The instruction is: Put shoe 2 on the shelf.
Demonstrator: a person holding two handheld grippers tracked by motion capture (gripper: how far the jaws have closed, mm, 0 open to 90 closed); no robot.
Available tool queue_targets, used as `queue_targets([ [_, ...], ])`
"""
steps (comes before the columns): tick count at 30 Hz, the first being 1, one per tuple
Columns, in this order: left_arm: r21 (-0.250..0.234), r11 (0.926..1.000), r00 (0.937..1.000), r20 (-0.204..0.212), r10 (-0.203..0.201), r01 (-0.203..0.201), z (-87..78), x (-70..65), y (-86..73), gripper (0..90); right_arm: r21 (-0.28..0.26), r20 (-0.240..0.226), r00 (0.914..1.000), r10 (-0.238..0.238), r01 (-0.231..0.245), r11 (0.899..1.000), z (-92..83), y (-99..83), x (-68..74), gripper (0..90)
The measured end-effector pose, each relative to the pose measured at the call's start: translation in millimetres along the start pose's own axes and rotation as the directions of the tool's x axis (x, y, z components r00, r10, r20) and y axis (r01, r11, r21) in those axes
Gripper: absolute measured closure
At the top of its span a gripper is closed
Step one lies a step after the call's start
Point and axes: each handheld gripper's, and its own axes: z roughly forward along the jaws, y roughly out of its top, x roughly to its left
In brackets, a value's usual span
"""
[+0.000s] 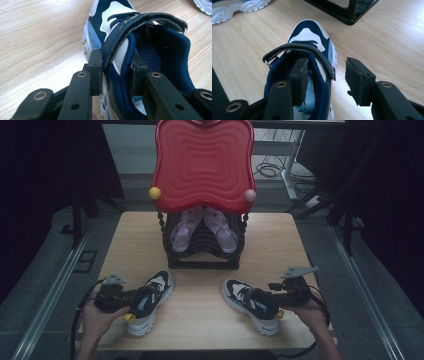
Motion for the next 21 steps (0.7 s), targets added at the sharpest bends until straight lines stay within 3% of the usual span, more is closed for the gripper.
queue_targets([
  [7, 0.002, 1.0000, 1.0000, -0.002, -0.007, 0.007, 0.2, -0.8, 0.3, 70.0, 0.113, -0.030, 0.9994, -0.019, 0.022, 0.993, 15.5, 12.2, 0.6, 53.6],
  [12, 0.000, 1.0000, 1.0000, 0.000, -0.010, 0.010, 0.2, -0.3, 0.1, 70.1, 0.213, -0.054, 0.9984, -0.017, 0.028, 0.977, 28.8, 16.7, -0.2, 57.9],
  [17, -0.001, 0.9999, 0.9999, -0.001, -0.011, 0.011, 0.5, -0.7, 0.2, 70.3, 0.269, -0.045, 0.9988, -0.017, 0.029, 0.963, 33.2, 20.1, -2.3, 66.7],
  [21, -0.001, 0.9999, 0.9999, 0.000, -0.012, 0.012, 0.4, -0.4, 0.1, 70.6, 0.279, -0.042, 0.9991, -0.008, 0.019, 0.960, 34.1, 21.5, -3.2, 68.7],
])
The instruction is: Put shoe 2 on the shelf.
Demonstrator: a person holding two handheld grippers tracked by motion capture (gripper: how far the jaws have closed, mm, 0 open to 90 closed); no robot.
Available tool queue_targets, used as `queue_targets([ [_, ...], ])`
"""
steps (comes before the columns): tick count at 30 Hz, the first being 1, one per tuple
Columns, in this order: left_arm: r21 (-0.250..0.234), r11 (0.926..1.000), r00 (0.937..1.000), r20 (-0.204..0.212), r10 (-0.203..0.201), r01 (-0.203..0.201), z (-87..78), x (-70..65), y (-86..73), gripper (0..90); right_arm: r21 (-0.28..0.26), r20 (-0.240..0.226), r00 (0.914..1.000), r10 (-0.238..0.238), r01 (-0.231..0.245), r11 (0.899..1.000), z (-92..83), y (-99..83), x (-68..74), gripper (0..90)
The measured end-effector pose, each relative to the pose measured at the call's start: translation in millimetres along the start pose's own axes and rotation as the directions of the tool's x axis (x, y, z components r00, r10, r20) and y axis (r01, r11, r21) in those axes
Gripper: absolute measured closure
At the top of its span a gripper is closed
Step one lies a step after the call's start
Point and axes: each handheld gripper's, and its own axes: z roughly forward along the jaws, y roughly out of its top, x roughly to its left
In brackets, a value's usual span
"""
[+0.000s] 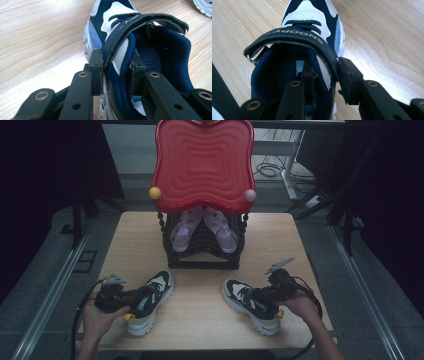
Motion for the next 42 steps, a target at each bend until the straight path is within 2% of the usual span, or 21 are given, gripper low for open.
queue_targets([
  [4, 0.000, 1.0000, 1.0000, 0.000, -0.002, 0.002, 0.0, -0.1, 0.1, 70.8, -0.014, 0.015, 0.9999, -0.004, 0.004, 1.000, 0.0, -1.2, 1.1, 72.0],
  [13, -0.015, 0.9999, 1.0000, -0.007, -0.006, 0.006, -0.3, -0.3, -0.1, 72.2, -0.100, 0.026, 0.9995, 0.018, -0.015, 0.995, -1.0, -12.5, 1.4, 74.4],
  [16, -0.024, 0.9997, 1.0000, -0.003, -0.008, 0.008, -1.2, 0.0, -0.1, 72.5, -0.127, 0.025, 0.9995, 0.019, -0.016, 0.992, -1.5, -15.9, 1.4, 74.5],
  [22, -0.055, 0.9982, 0.9997, 0.008, -0.023, 0.023, -5.1, 1.5, -0.5, 72.4, -0.187, 0.014, 0.9985, 0.053, -0.049, 0.981, -4.3, -24.1, 0.4, 74.6],
  [24, -0.074, 0.9965, 0.9991, 0.021, -0.037, 0.039, -6.8, 3.0, -1.0, 72.4, -0.227, -0.003, 0.9973, 0.074, -0.072, 0.971, -6.6, -29.6, -1.8, 74.9],
  [26, -0.094, 0.9942, 0.9982, 0.034, -0.049, 0.053, -8.9, 4.8, -1.6, 72.5, -0.241, -0.008, 0.9967, 0.081, -0.080, 0.967, -7.3, -31.6, -2.7, 74.9],
  [35, -0.176, 0.9777, 0.9921, 0.073, -0.102, 0.114, -19.4, 14.4, -5.5, 72.4, -0.353, -0.049, 0.9891, 0.138, -0.147, 0.924, -13.4, -49.4, -7.0, 75.1],
  [39, -0.210, 0.9681, 0.9883, 0.095, -0.119, 0.137, -23.8, 17.2, -6.8, 72.3, -0.405, -0.070, 0.9840, 0.164, -0.178, 0.897, -18.0, -57.0, -9.4, 75.0],
  [42, -0.234, 0.9607, 0.9861, 0.106, -0.128, 0.150, -26.6, 18.9, -7.6, 72.2, -0.447, -0.090, 0.9775, 0.191, -0.211, 0.869, -20.5, -63.8, -12.0, 75.0],
])
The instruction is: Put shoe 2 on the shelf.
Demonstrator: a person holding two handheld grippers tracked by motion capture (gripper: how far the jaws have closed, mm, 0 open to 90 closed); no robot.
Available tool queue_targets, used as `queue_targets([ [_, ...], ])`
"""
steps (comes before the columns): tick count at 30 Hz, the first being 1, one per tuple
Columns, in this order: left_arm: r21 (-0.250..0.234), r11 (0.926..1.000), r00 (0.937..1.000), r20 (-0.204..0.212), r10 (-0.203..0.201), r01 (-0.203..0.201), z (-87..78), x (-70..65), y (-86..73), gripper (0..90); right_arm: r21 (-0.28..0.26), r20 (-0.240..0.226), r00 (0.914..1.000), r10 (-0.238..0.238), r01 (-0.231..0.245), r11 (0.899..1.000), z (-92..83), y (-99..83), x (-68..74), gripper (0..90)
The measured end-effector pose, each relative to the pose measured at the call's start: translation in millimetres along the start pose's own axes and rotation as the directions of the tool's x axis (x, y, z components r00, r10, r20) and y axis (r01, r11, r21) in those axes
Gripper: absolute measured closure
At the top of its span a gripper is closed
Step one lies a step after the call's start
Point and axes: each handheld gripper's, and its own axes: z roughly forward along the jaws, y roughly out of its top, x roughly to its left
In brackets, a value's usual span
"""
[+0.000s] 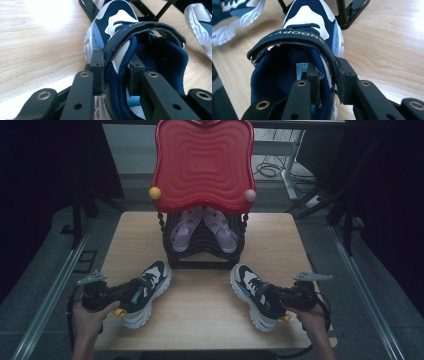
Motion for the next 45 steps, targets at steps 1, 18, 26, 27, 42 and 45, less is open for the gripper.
queue_targets([
  [1, -0.011, 0.9999, 1.0000, 0.002, -0.003, 0.003, -0.9, 0.4, 0.1, 72.2, -0.013, -0.001, 0.9999, 0.014, -0.014, 1.000, -1.9, -1.5, -1.0, 75.1],
  [18, -0.170, 0.9826, 0.9967, 0.043, -0.069, 0.076, -18.1, 9.4, -1.0, 72.0, -0.206, 0.002, 0.9918, 0.128, -0.125, 0.971, -22.8, -8.5, -10.6, 75.0],
  [26, -0.209, 0.9735, 0.9952, 0.051, -0.083, 0.092, -21.0, 11.5, -0.5, 72.1, -0.265, 0.003, 0.9861, 0.166, -0.159, 0.951, -24.2, -7.9, -14.7, 74.9],
  [27, -0.212, 0.9729, 0.9953, 0.049, -0.084, 0.092, -21.1, 11.6, 0.0, 72.0, -0.271, 0.007, 0.9857, 0.168, -0.160, 0.949, -24.7, -7.5, -14.6, 75.0],
  [42, -0.290, 0.9494, 0.9920, 0.070, -0.105, 0.121, -32.4, 22.4, 22.9, 72.1, -0.357, 0.008, 0.9867, 0.162, -0.149, 0.922, -28.7, 17.1, -13.8, 74.8],
  [45, -0.306, 0.9450, 0.9928, 0.065, -0.101, 0.116, -33.5, 22.2, 28.4, 72.1, -0.376, 0.007, 0.9878, 0.155, -0.141, 0.916, -27.4, 21.2, -13.0, 74.9],
])
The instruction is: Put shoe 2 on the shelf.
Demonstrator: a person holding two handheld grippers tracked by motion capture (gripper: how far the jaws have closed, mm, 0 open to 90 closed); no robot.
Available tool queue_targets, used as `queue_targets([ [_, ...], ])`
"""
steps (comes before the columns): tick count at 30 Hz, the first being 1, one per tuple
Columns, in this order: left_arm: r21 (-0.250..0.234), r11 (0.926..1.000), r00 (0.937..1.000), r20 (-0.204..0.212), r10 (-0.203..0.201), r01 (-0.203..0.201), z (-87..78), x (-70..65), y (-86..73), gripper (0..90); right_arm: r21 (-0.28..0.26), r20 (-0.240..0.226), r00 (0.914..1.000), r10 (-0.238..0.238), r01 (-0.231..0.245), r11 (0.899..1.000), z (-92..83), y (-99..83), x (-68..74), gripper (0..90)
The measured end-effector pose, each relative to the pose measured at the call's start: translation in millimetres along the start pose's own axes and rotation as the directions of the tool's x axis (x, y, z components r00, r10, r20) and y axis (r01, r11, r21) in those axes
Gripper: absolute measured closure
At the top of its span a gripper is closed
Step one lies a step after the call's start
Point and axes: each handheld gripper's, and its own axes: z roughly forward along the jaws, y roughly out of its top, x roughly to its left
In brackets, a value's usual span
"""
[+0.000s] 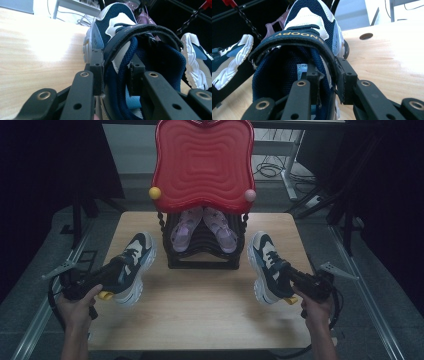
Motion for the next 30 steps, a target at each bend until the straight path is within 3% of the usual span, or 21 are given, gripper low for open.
queue_targets([
  [7, -0.062, 0.9981, 1.0000, -0.010, 0.001, -0.001, 2.2, -1.1, 8.5, 72.1, -0.016, -0.002, 1.0000, -0.007, 0.007, 1.000, 4.8, 10.8, 1.0, 74.9],
  [21, -0.099, 0.9947, 0.9994, 0.024, -0.025, 0.027, 5.2, 1.6, 29.9, 72.1, -0.081, -0.026, 0.9996, 0.014, -0.016, 0.997, 8.3, 35.8, 2.6, 74.8],
  [25, -0.111, 0.9938, 0.9999, 0.008, -0.007, 0.007, 5.0, -2.1, 38.9, 72.1, -0.092, -0.028, 0.9995, 0.017, -0.020, 0.996, 8.9, 41.6, 3.0, 74.8],
  [30, -0.128, 0.9917, 0.9996, 0.025, -0.012, 0.015, 6.0, -3.1, 48.0, 72.0, -0.104, -0.037, 0.9990, 0.026, -0.029, 0.994, 7.7, 49.4, 4.7, 74.8],
])
